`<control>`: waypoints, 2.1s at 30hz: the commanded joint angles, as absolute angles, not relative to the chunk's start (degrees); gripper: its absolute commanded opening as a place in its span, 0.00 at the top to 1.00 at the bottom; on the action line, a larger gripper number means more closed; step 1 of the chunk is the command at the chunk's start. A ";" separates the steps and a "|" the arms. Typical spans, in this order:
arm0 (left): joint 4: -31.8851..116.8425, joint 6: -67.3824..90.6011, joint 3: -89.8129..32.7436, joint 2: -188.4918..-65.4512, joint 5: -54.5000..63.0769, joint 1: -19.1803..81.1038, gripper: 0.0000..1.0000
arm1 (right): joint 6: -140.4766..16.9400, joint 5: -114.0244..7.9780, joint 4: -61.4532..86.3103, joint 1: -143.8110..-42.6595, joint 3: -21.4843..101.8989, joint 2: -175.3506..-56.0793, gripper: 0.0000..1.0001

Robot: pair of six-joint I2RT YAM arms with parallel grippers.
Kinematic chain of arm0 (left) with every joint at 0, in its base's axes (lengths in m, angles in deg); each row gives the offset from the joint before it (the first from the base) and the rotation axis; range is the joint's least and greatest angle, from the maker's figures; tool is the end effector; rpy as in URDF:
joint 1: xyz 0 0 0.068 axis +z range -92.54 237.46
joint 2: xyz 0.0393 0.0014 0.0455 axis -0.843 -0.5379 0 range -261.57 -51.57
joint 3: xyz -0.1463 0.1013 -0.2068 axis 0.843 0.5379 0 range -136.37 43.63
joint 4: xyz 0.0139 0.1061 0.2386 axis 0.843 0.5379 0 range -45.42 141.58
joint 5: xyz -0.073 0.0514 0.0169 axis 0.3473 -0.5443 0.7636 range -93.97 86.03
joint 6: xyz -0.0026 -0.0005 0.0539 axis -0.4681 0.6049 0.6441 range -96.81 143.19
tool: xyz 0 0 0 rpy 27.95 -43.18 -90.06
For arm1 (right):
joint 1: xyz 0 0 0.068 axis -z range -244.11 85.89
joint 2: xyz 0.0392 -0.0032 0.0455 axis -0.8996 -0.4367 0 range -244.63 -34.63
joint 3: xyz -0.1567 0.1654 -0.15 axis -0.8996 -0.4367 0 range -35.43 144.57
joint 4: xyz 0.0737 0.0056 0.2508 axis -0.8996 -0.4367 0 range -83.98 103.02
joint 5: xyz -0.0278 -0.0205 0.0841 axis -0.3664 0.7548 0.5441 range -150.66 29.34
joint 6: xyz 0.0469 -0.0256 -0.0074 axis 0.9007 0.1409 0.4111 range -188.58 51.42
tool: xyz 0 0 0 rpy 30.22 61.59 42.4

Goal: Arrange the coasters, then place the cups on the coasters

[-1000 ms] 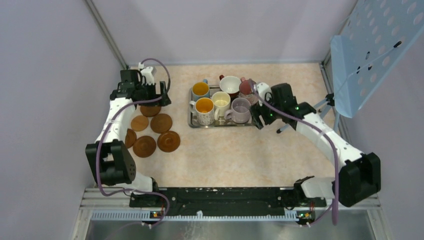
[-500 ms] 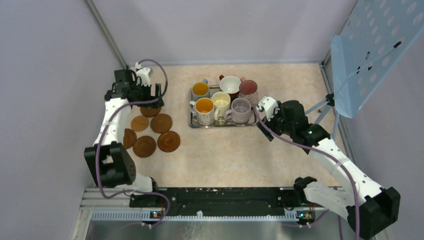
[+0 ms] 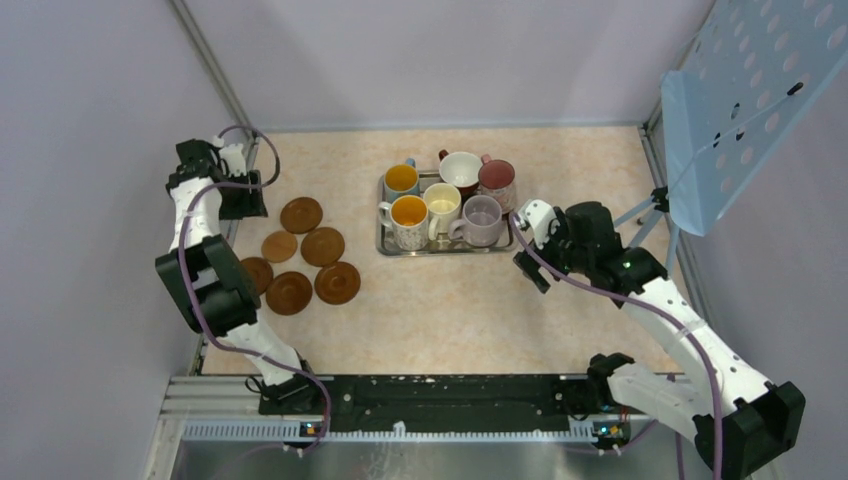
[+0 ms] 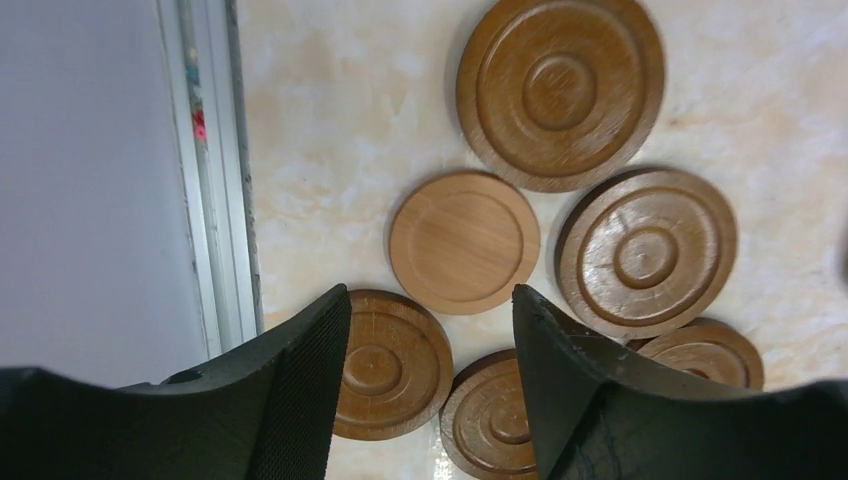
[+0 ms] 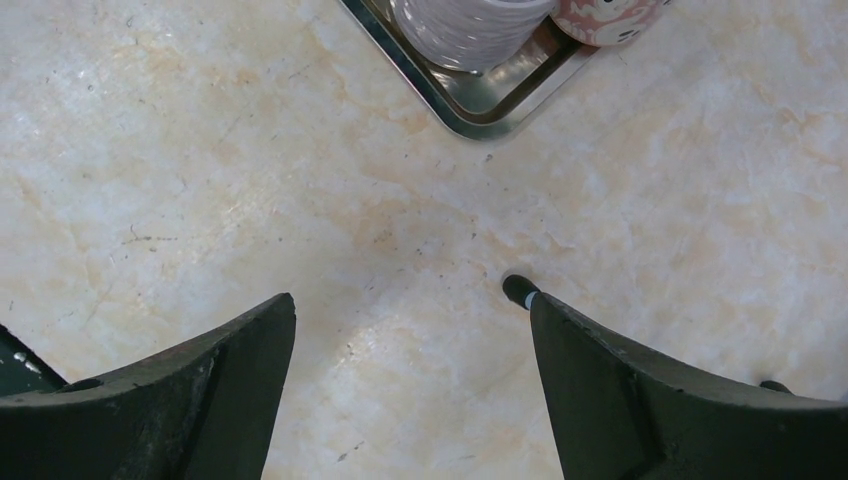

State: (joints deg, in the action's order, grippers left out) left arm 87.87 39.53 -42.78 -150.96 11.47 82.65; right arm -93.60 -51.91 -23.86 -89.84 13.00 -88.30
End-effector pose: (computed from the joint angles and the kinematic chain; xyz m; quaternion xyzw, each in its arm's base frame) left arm 0.3437 0.1511 0.2872 -0.0343 0.9485 -0.0182 0.3144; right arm 0.1725 0.0890 0.2903 -0.4185 0.8101 0.0723 0.4042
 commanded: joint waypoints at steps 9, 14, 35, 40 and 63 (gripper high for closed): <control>90.59 43.74 -40.87 -157.58 5.23 82.82 0.49 | -92.62 -51.34 -26.18 -89.60 17.13 -91.69 0.14; 90.20 44.45 -40.43 -159.78 5.69 82.65 0.53 | -92.02 -51.25 -26.34 -89.61 16.82 -92.50 0.14; 87.70 39.54 -46.00 -169.57 -6.54 79.25 0.54 | -91.52 -53.72 -25.57 -89.60 17.14 -95.49 0.14; 86.48 37.87 -49.86 -173.60 -8.59 79.26 0.54 | -91.52 -54.39 -25.86 -89.60 17.37 -95.54 0.14; 83.13 37.59 -82.85 -193.61 11.98 76.62 0.47 | -91.92 -56.19 -28.29 -89.60 21.26 -99.26 0.14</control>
